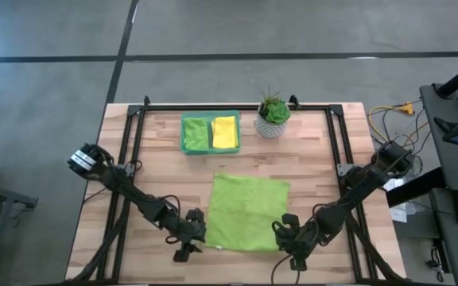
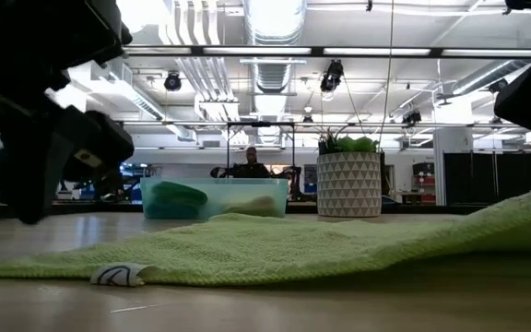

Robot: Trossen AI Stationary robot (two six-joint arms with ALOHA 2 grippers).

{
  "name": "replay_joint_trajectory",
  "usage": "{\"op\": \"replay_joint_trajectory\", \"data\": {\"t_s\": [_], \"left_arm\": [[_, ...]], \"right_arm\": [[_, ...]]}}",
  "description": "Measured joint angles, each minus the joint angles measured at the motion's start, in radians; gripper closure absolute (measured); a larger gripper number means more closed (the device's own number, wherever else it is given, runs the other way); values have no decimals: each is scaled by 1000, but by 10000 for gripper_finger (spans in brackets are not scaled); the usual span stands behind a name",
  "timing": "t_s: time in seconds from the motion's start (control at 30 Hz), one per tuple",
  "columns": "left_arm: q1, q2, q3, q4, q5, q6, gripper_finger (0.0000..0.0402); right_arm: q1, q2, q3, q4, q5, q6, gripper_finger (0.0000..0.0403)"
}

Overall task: Fold microfiber towels
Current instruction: Fold the light green microfiber towel

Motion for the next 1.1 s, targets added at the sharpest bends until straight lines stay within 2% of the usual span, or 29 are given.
{"op": "replay_joint_trajectory", "data": {"t_s": [0.17,0.33,0.47,0.67,0.7,0.9,1.1], "left_arm": [[3,48,5,-1,-32,0,177],[3,111,33,23,-50,1,171],[4,134,52,11,-50,0,220],[4,147,56,-7,-8,-26,371],[4,150,56,-7,2,-32,385],[3,130,55,-42,9,-55,400],[4,91,52,-59,7,6,379]], "right_arm": [[0,0,0,1,0,14,394],[0,0,0,3,-5,27,394],[0,0,0,4,-8,52,394],[0,-1,0,7,-8,52,394],[0,-1,0,7,-8,52,394],[0,-1,0,7,-8,52,394],[0,-2,-2,6,-7,51,394]]}}
